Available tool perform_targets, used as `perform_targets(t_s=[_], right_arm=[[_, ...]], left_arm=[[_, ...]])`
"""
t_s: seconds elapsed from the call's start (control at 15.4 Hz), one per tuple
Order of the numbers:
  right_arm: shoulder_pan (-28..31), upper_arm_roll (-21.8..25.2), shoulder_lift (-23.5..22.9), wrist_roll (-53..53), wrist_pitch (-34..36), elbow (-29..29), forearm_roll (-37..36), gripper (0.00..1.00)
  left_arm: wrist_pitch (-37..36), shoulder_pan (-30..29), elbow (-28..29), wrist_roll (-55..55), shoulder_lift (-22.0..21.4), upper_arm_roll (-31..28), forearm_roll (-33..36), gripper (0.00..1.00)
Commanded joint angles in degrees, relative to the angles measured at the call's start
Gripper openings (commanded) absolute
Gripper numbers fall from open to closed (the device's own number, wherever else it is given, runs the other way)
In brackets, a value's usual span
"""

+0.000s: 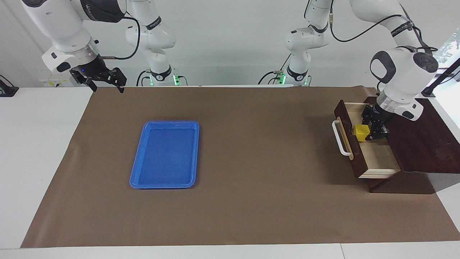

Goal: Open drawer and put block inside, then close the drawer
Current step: 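Open the left gripper to release the block inside the drawer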

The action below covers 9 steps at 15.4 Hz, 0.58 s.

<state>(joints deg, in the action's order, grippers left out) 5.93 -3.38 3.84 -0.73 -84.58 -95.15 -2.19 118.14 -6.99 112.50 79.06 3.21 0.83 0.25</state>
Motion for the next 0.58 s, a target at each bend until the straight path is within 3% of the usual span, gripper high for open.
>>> perform_targets(t_s=[0.0, 0.52], right_arm=[[0.22, -0.75, 0.20, 0.38, -2.17, -0.56, -1.51, 1.00], [0.40, -0.66, -0.85, 0.12, -1.99, 0.05, 0.07, 1.00]], left_arm=[[0.87, 0.31, 1.32, -0.22, -0.75, 0.05, 0.54, 0.00], [1.13, 0.93, 2.20, -0.22, -0.93, 0.05, 0.54, 0.00]])
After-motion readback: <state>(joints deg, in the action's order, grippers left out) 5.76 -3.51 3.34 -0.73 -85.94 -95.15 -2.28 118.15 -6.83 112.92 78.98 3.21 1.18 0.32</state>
